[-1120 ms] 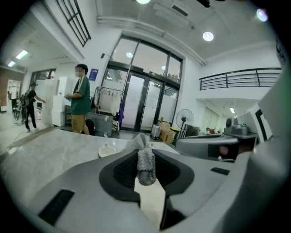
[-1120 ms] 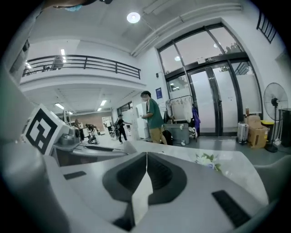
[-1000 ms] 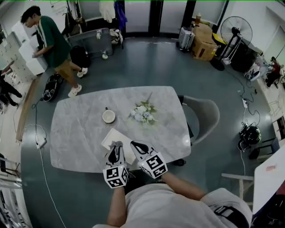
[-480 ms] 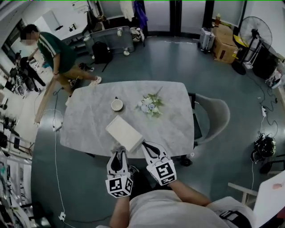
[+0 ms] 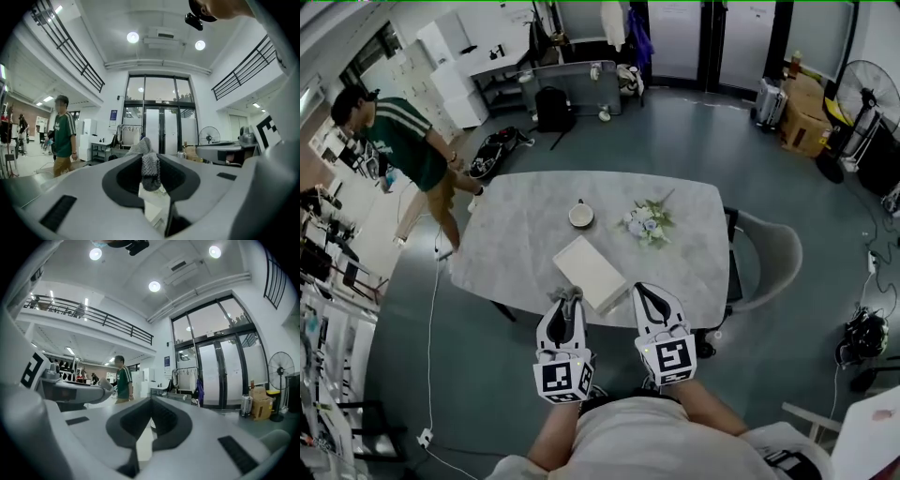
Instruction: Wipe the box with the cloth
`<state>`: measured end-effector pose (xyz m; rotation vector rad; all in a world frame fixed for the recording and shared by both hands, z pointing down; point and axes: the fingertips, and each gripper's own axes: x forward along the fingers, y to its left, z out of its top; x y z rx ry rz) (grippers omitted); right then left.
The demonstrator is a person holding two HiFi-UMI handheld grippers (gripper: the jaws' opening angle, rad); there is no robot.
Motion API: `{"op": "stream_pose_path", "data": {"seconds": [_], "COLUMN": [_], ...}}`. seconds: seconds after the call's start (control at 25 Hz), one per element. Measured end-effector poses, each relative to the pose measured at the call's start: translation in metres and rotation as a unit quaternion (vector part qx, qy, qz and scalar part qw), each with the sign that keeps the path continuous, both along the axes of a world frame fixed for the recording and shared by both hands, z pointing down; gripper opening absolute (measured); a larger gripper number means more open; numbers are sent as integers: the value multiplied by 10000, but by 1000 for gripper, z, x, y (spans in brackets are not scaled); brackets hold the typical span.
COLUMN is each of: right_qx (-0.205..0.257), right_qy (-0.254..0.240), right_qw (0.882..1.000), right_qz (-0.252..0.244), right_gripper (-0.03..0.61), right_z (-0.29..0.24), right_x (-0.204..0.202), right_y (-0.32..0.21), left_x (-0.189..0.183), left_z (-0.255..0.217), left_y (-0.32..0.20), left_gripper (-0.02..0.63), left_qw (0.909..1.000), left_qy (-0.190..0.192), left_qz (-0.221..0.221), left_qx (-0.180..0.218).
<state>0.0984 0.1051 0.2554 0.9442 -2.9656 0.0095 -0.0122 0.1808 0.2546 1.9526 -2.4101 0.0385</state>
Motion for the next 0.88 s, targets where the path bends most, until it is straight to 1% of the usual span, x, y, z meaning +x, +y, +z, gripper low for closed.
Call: {"op": "stream_pose_path", "data": {"seconds": [0.16,0.36,0.56,0.68,0.88], "right_qx": [152,265,287,328,460], "right_qy": [-19,13,80,124,39], "right_qw": [9999,9996,9995,9993,9989], "right_qz": [-19,-100,-75,-87,-84], "right_gripper": [26,26,26,26,26], "right_z": [-8,-14,-13,-14,-21], "right_x": [-9,-18,-12,-10,-3], "right_y": [14,31,37,40,36], "left_x": [-4,-7,-1,4,14], "left_z": [-11,-12,-10,-10,-18], "left_y": [8,17,20,21,15], "left_gripper": [94,92,94,94,94], "left_qw": [9998,9996,9995,9995,9988], "left_qy": [-84,47,68,17,-2], "left_qz": [101,160,210,248,331], "left_qx": [152,217,213,204,348]}}
